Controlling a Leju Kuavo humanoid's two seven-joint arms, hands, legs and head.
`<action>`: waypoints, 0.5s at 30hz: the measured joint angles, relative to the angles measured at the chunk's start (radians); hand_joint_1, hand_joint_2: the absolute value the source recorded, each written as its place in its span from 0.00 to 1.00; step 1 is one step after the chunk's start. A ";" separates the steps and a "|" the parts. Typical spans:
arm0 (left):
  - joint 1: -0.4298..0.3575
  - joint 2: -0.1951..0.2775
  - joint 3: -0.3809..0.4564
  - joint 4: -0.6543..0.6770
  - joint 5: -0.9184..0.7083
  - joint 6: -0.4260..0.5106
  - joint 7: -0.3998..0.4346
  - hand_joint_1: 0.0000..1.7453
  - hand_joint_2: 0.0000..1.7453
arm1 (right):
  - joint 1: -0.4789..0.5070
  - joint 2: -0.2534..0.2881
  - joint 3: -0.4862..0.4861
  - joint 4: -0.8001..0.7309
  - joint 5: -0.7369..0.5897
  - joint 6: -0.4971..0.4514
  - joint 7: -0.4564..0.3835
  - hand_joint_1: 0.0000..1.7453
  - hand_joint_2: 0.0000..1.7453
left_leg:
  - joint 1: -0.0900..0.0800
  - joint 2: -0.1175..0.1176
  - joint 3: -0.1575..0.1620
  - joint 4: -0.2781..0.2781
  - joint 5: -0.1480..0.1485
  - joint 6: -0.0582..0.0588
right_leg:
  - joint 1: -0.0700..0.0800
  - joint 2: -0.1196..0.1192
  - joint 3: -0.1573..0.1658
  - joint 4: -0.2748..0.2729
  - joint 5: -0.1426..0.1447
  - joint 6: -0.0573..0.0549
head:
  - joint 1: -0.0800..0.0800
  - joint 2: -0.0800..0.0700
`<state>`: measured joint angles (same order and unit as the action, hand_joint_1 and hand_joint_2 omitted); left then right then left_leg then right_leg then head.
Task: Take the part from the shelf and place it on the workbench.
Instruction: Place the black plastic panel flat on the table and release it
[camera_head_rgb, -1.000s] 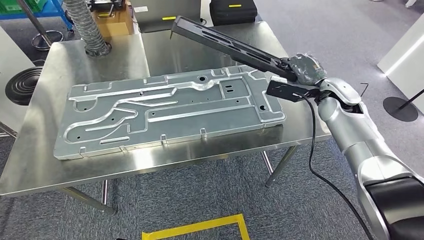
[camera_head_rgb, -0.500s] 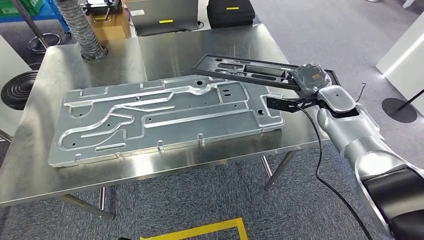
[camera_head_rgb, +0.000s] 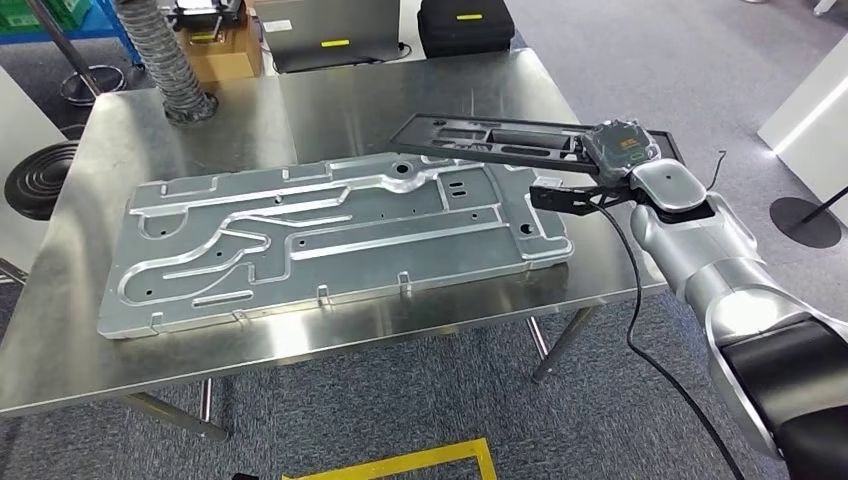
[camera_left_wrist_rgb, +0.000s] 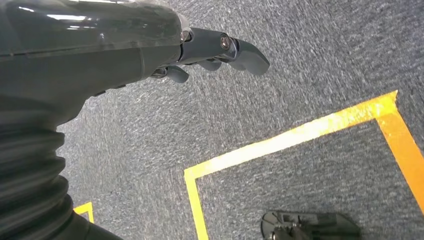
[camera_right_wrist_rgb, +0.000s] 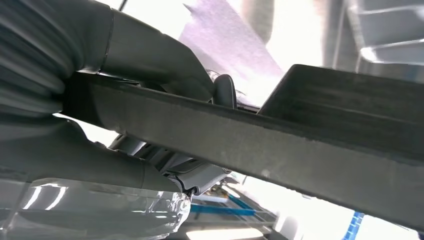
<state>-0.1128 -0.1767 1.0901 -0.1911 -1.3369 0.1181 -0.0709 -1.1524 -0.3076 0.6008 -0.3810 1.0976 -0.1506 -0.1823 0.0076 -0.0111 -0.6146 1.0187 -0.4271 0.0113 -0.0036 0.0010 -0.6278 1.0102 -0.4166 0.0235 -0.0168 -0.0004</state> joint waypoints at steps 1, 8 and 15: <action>0.000 0.000 -0.001 0.000 -0.002 0.000 -0.001 0.00 1.00 | -0.002 0.001 0.000 0.002 0.001 0.004 0.003 1.00 1.00 | 0.000 0.000 0.001 -0.001 -0.002 -0.006 | -0.002 0.000 0.002 -0.002 0.000 -0.006 | 0.000 0.000; 0.000 0.000 -0.005 0.000 -0.009 -0.002 -0.002 0.00 1.00 | -0.007 0.035 0.001 0.020 0.010 0.018 0.005 1.00 1.00 | 0.003 0.005 -0.128 0.285 -0.132 -0.026 | -0.003 0.000 0.020 -0.014 -0.004 -0.035 | 0.000 0.000; 0.000 0.001 -0.006 0.000 -0.008 -0.001 -0.002 0.00 1.00 | -0.009 0.061 0.002 0.032 0.010 0.028 0.004 1.00 1.00 | -0.001 0.004 -0.008 0.015 -0.002 -0.007 | 0.005 0.006 0.027 0.004 -0.028 -0.013 | 0.000 0.000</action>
<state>-0.1128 -0.1759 1.0844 -0.1911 -1.3454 0.1168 -0.0730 -1.1617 -0.2467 0.6024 -0.3486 1.1075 -0.1229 -0.1782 0.0070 -0.0073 -0.6227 1.0339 -0.4294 0.0046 0.0015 0.0068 -0.6006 1.0145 -0.4451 0.0104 -0.0169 -0.0004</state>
